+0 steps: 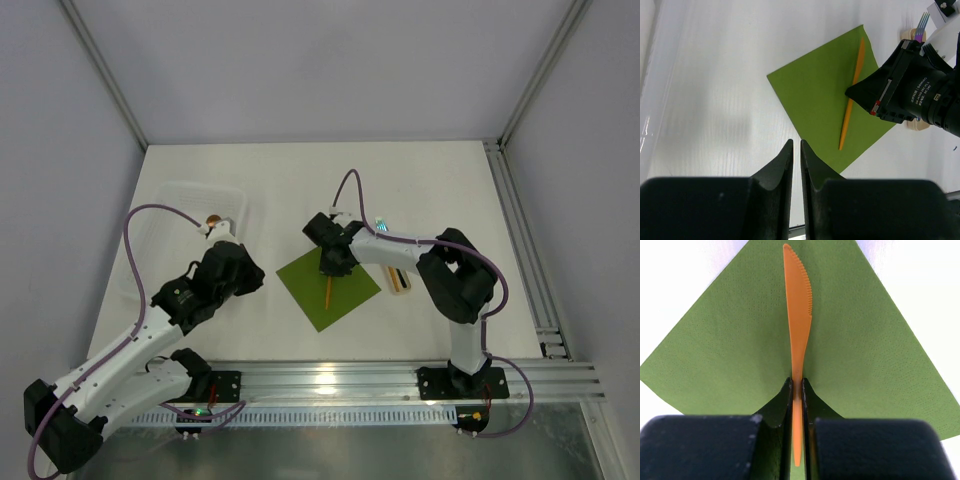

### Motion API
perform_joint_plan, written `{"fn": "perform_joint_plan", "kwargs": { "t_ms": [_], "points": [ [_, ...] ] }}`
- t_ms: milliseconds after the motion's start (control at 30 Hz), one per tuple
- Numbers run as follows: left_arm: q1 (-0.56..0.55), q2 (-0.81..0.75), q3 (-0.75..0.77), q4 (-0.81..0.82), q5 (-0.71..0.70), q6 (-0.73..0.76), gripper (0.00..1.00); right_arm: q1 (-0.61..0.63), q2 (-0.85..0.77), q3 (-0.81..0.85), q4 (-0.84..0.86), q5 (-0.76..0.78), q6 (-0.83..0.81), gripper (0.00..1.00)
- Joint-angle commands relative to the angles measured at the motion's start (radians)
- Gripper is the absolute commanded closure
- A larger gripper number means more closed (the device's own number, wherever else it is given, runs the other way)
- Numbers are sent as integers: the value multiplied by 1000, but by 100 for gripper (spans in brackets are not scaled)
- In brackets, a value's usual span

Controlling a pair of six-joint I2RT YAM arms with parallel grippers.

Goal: Place the utensils on the paper napkin and roll it up
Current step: Place the utensils on the napkin.

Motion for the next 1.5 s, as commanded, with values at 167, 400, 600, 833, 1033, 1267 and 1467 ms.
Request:
{"fn": "perform_joint_plan", "kwargs": {
  "t_ms": [167,400,600,833,1033,1267,1467],
  "points": [
    [-4,-19,9,4,-15,21,89,-3,1,89,-16,-3,-2,92],
    [-2,-19,6,4,-18,23,88,-3,12,108,-22,-4,0,92],
    [-4,-19,4,4,-21,24,87,-3,33,116,-30,-6,-7,91],
    [-4,-20,1,1,-21,23,87,-3,56,122,-29,-4,-4,90],
    [-2,-31,1,-2,-22,24,87,-3,67,128,-36,3,-11,86],
    [-4,-28,-3,4,-18,21,87,0,52,123,-42,10,-19,73],
    [-4,-25,-2,4,-15,18,86,7,32,132,-50,22,-28,71]
  ]
}}
